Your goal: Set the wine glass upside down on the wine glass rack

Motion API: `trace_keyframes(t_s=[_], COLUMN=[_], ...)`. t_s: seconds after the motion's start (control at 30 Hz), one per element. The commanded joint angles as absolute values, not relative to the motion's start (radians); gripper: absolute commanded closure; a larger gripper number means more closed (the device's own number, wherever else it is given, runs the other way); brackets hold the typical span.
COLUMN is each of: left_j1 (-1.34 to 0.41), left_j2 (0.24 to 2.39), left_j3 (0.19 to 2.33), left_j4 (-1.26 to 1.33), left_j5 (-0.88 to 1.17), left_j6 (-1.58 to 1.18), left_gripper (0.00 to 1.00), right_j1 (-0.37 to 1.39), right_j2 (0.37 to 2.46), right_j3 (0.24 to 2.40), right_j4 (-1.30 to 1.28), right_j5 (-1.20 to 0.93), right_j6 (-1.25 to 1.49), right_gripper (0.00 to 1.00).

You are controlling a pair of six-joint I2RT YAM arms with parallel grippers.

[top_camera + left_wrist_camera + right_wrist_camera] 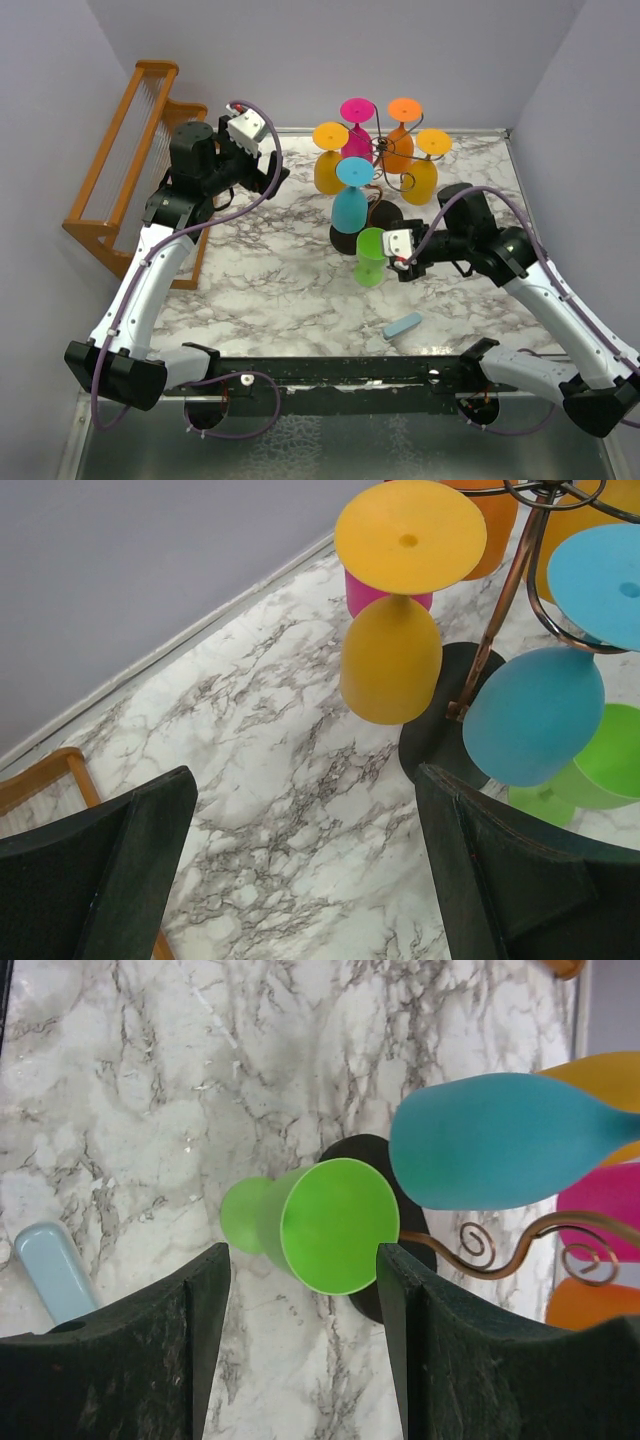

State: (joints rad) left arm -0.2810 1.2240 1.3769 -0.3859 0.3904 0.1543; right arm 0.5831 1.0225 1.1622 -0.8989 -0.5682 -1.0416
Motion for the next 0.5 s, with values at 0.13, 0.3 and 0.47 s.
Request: trace_keyframes(t_s=[0.13, 0.3, 0.47], left_j1=[-0.272, -0.272, -0.271], left_j2=[1.202, 1.208, 1.21], left_j3=[1.367, 1.369, 1.368], left_j4=[-0.354, -0.352, -0.352], left_j5=[0.375, 0.379, 0.379], left_j6=[0.171, 0.17, 0.173], left_gripper=[0.06, 0.07, 0.07], right_j1=[0.58, 0.581, 0.581], right_j2=[1.076, 1.124, 1.161], right_j3=[1.103, 1.094, 1.092], right_j4=[-0.906, -0.899, -0.894], right_j5=[-0.601, -0.6, -0.597], right_j6=[-1.048, -1.048, -1.048], right_gripper=[0.41, 0.41, 0.42])
